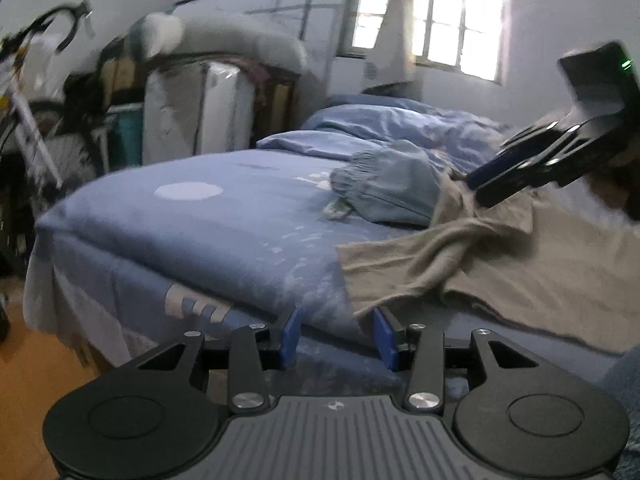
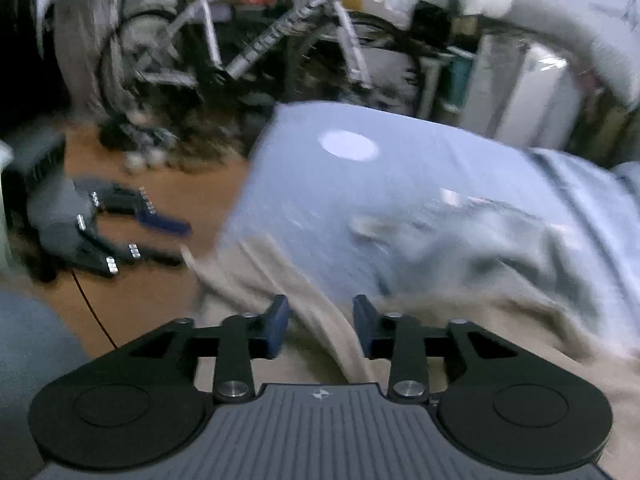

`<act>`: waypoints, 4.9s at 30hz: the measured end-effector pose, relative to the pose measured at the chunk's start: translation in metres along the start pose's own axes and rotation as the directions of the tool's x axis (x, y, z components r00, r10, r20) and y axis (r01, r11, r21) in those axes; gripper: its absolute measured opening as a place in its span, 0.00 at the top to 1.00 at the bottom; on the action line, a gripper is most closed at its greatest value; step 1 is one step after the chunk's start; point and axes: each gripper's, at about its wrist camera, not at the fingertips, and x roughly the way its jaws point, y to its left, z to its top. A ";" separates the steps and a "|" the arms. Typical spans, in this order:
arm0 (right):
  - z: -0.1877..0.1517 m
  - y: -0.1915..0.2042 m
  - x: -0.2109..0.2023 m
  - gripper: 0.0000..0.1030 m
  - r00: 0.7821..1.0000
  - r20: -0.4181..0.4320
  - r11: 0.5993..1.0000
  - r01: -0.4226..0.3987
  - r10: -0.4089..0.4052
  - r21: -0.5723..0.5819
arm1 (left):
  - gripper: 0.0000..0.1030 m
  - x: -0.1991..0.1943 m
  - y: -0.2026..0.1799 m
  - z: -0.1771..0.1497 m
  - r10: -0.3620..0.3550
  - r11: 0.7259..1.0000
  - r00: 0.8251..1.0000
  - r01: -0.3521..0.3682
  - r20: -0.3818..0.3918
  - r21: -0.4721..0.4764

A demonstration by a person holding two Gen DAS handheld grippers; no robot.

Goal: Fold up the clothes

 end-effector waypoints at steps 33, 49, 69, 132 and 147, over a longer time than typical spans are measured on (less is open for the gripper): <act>-0.051 0.066 -0.027 0.68 0.961 -0.248 0.987 -0.146 0.124 -0.073 | 0.54 -0.014 0.005 0.010 -0.233 0.963 0.972 0.233 0.019 -0.136; -0.098 0.057 -0.157 0.62 0.943 -0.102 0.875 0.332 -0.317 0.353 | 0.53 -0.001 -0.088 0.010 -0.464 0.885 0.882 0.466 -0.082 0.010; -0.135 0.085 -0.225 0.61 0.882 -0.073 0.751 0.437 -0.465 0.495 | 0.54 0.001 -0.131 -0.015 -0.297 0.891 0.948 0.320 -0.117 0.321; -0.045 -0.164 -0.039 0.48 0.796 -0.099 0.784 0.606 -0.598 0.135 | 0.95 0.171 0.126 0.340 0.057 0.902 0.922 0.118 0.383 -0.416; -0.041 -0.186 -0.086 0.48 0.802 -0.087 0.765 0.591 -0.591 0.257 | 0.95 0.322 0.150 0.424 0.011 0.947 0.934 0.105 0.356 -0.304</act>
